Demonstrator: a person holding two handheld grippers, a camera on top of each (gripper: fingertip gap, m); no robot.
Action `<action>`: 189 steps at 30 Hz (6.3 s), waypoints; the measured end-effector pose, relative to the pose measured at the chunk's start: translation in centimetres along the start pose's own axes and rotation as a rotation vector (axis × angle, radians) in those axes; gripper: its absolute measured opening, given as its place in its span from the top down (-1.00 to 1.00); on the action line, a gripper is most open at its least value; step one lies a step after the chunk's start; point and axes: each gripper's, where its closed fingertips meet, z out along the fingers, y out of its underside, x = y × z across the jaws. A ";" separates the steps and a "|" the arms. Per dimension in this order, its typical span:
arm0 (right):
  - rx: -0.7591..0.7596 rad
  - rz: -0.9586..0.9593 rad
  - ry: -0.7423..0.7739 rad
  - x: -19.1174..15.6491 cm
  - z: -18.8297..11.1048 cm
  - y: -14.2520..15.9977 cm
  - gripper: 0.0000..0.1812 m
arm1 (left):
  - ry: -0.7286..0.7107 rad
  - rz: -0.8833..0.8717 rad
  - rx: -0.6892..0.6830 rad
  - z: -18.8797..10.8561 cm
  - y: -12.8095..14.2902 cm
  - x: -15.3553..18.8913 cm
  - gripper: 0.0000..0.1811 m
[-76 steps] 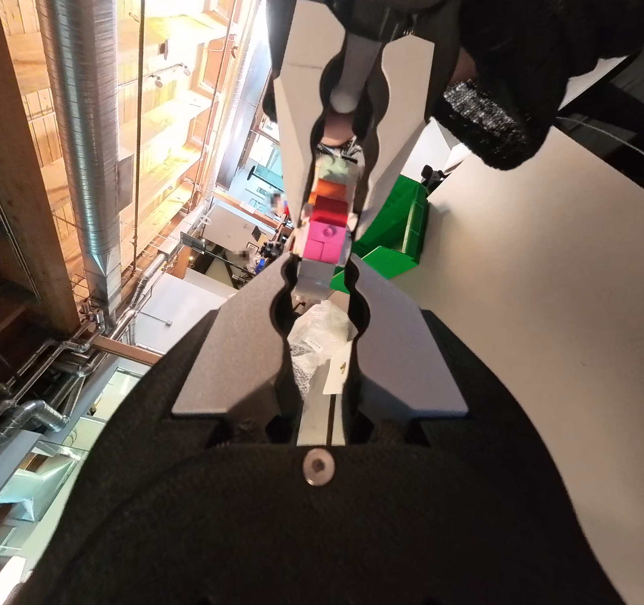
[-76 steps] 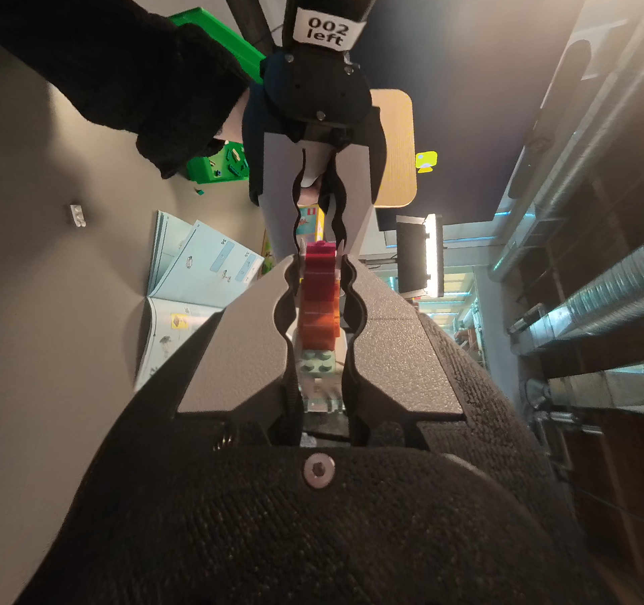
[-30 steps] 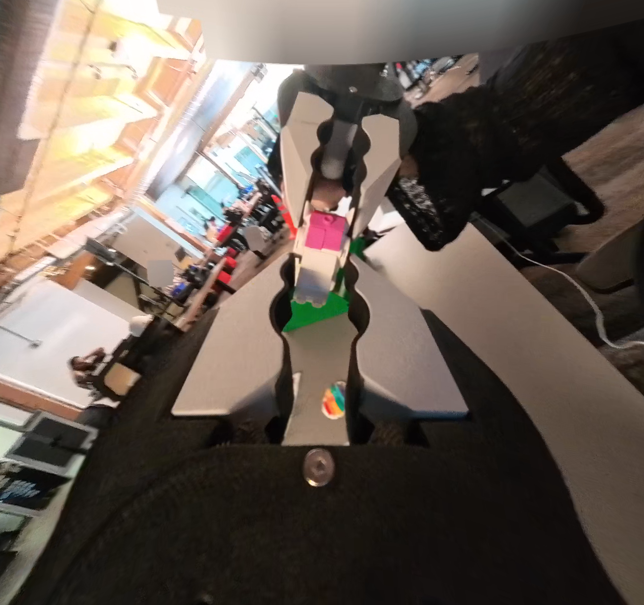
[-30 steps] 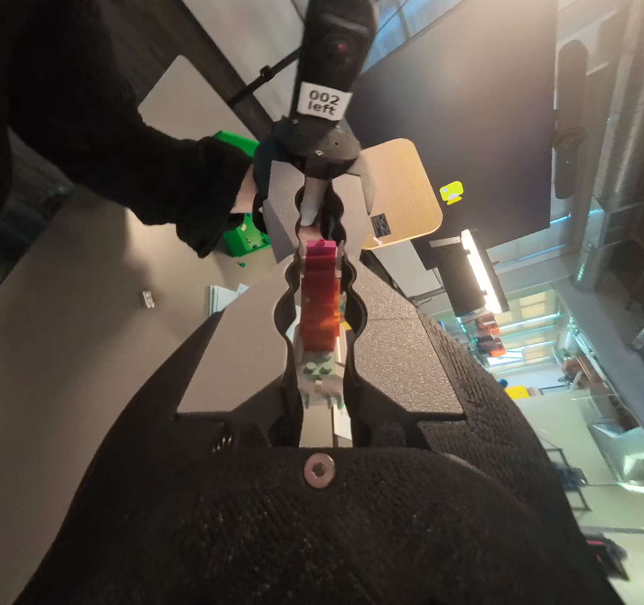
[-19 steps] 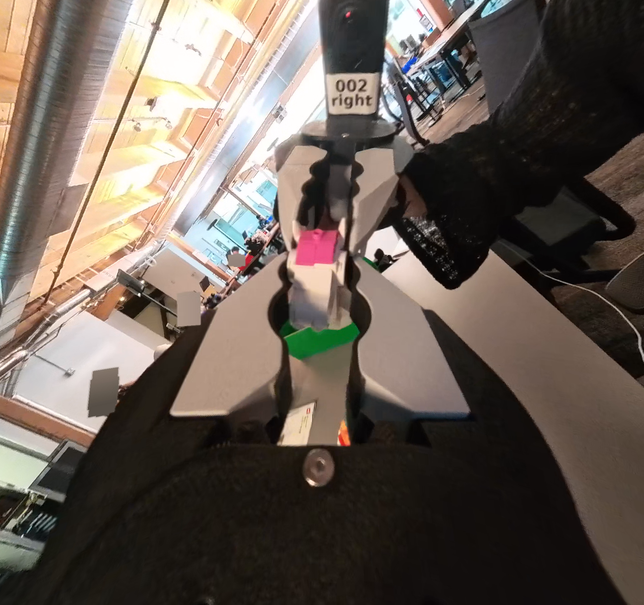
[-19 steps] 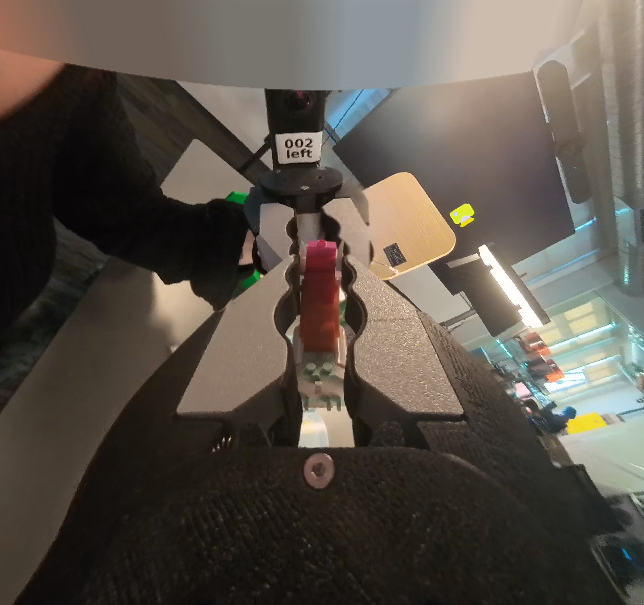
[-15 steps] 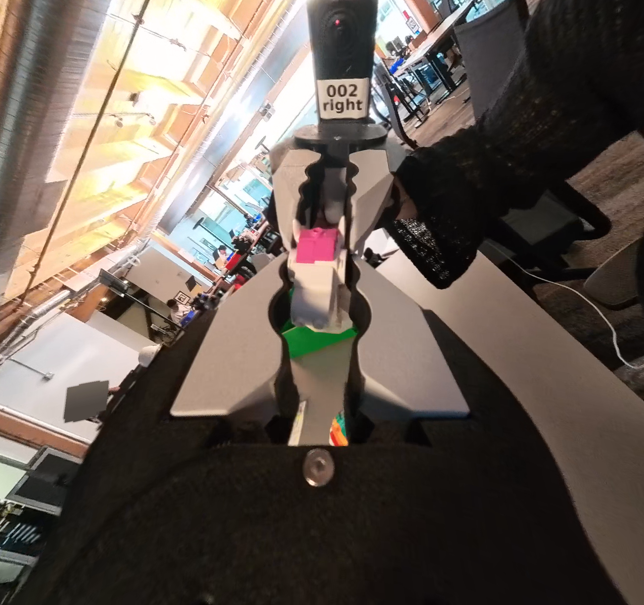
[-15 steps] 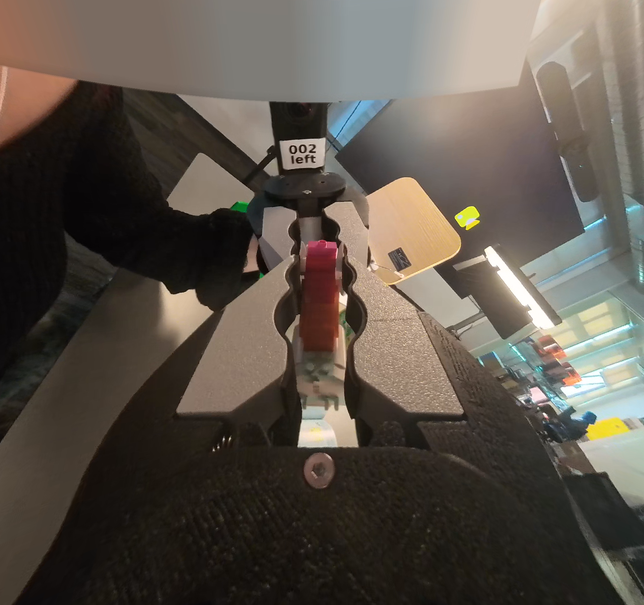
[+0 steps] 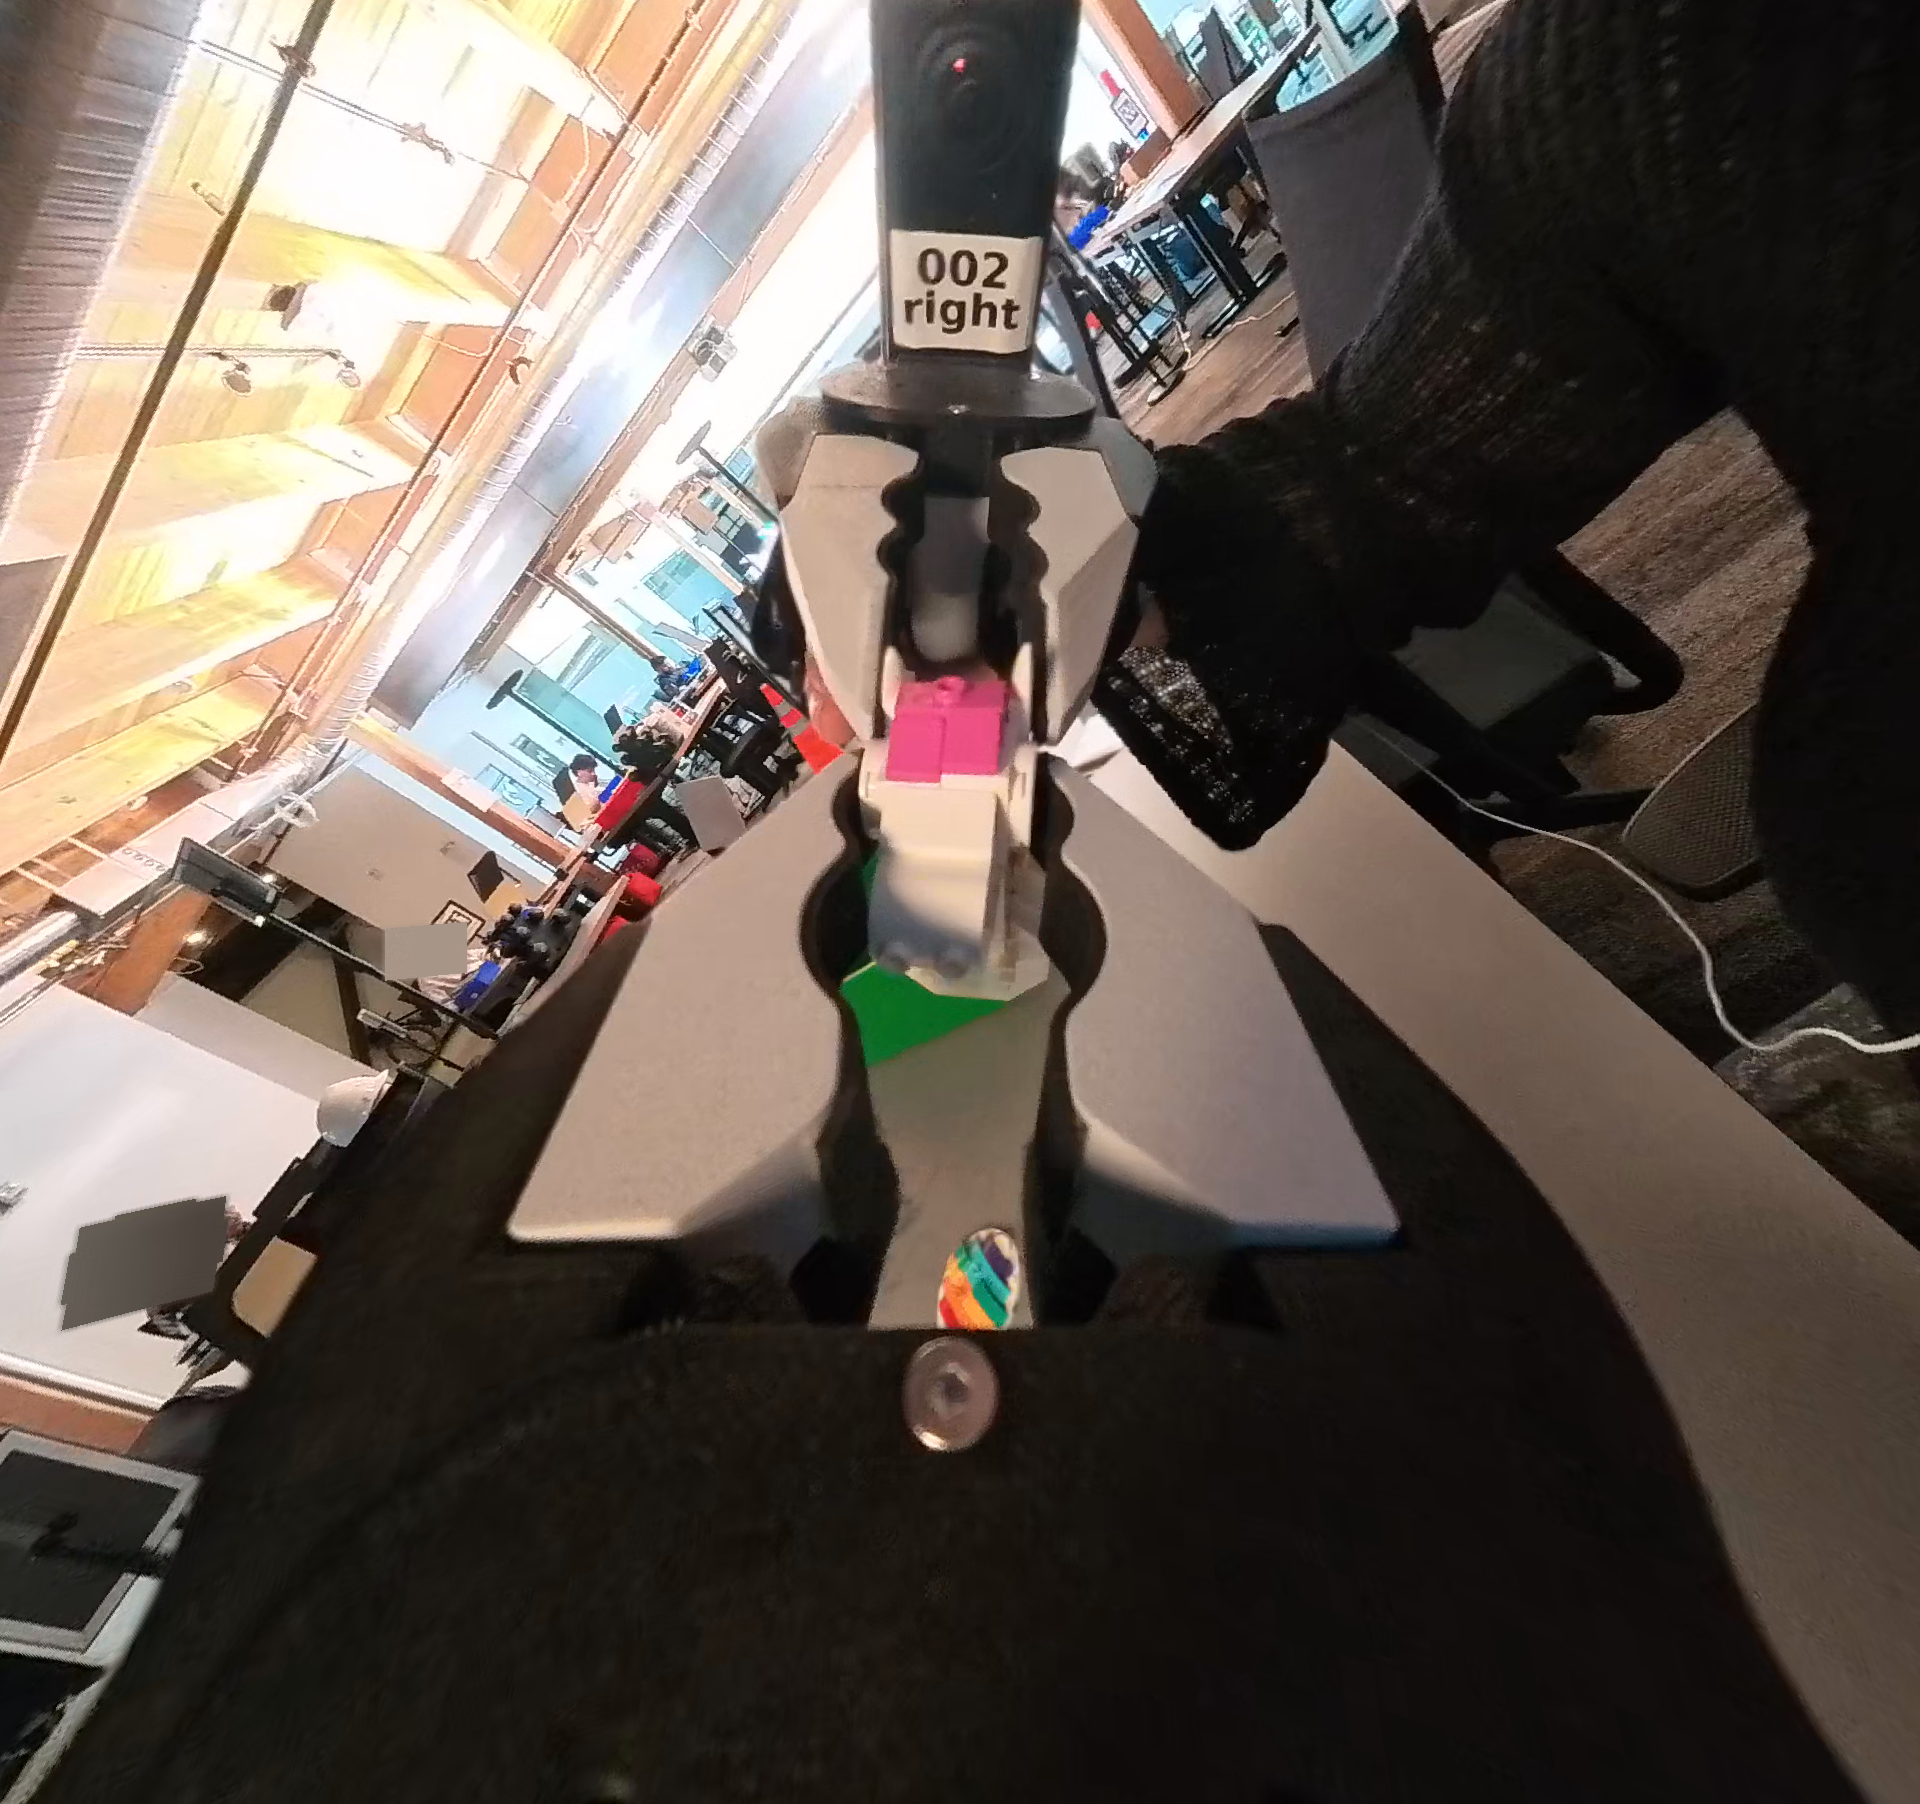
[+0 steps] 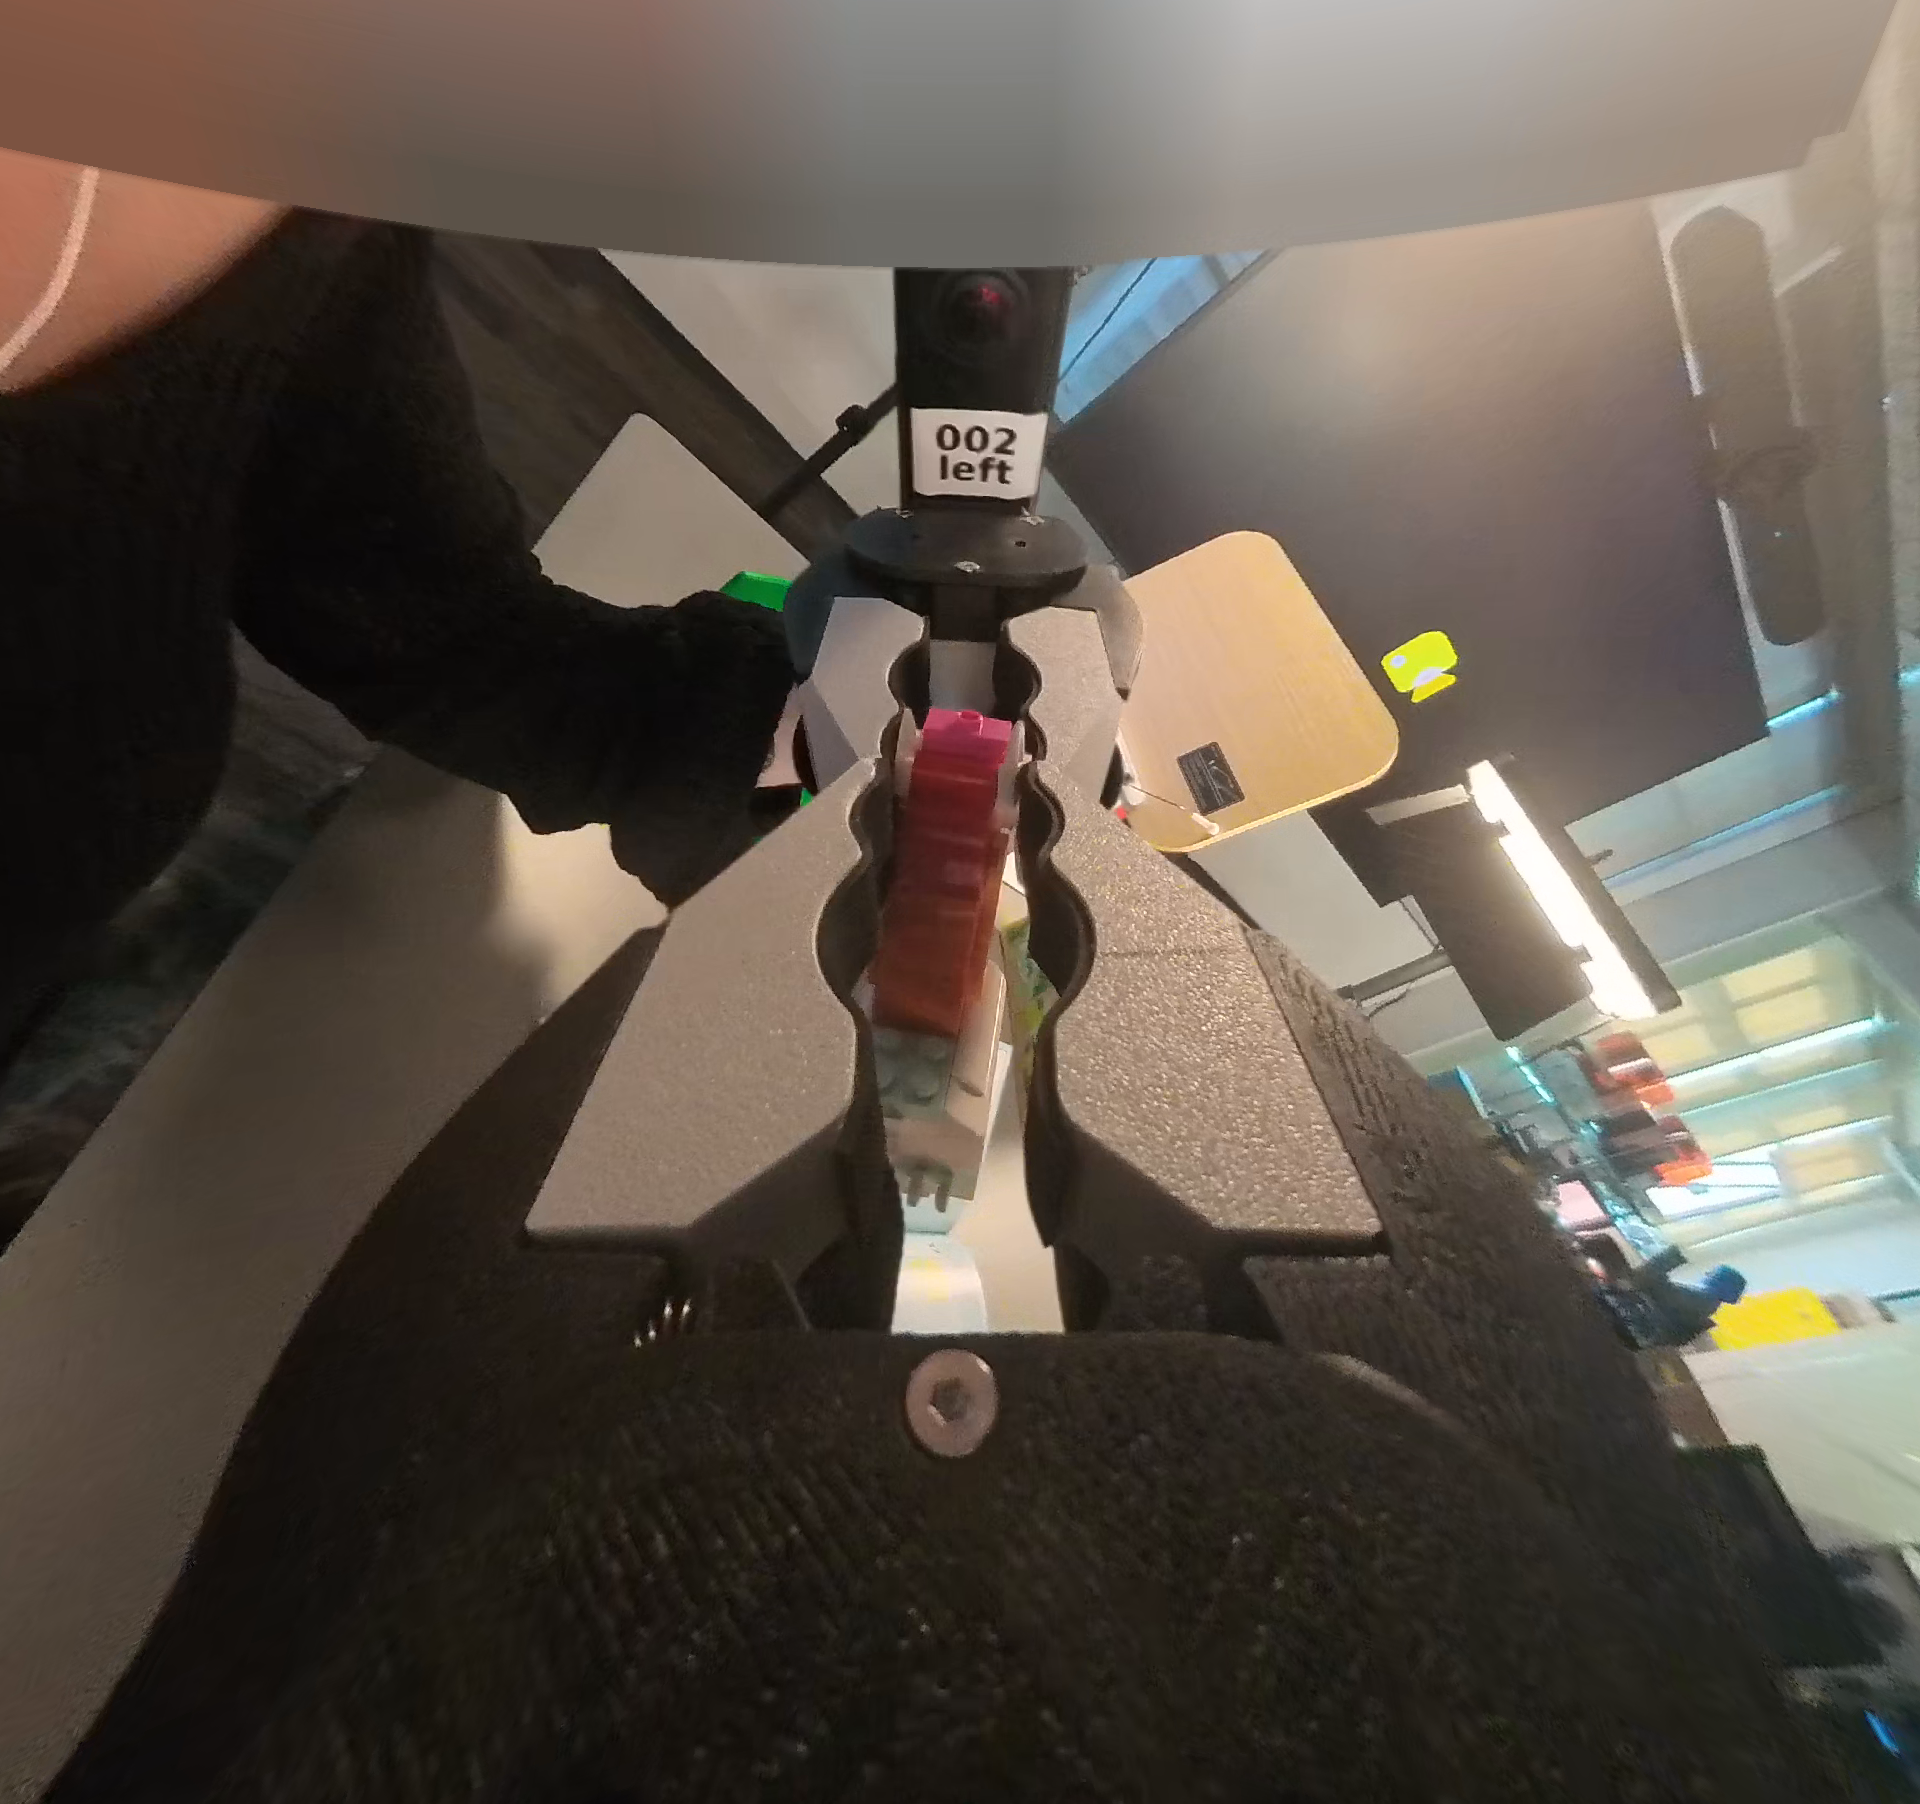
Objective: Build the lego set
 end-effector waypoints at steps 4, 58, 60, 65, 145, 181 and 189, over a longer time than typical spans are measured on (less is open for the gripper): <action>-0.003 -0.016 -0.002 -0.2 0.1 0.0 0.77 | 0.019 -0.005 0.015 0.0 -0.1 0.2 0.69; 0.107 -0.044 0.086 0.4 3.5 -4.1 0.77 | 0.089 -0.070 0.488 -3.7 -4.7 0.1 0.69; 0.089 -0.063 0.072 0.3 3.4 -3.9 0.77 | 0.095 -0.070 0.477 -3.5 -4.5 0.3 0.68; 0.093 -0.027 0.081 0.7 3.2 -3.7 0.76 | 0.072 -0.088 0.438 -3.3 -4.3 -0.2 0.68; 0.076 0.007 0.080 0.3 2.4 -2.2 0.76 | 0.116 -0.063 0.278 -1.9 -1.1 0.4 0.73; -0.005 -0.136 0.093 -0.2 2.8 -1.9 0.65 | 0.219 -0.175 0.349 -2.8 -1.1 0.6 0.73; -0.152 -0.126 0.090 0.4 2.5 -0.1 0.66 | 0.126 -0.116 0.213 -2.5 0.4 -0.4 0.73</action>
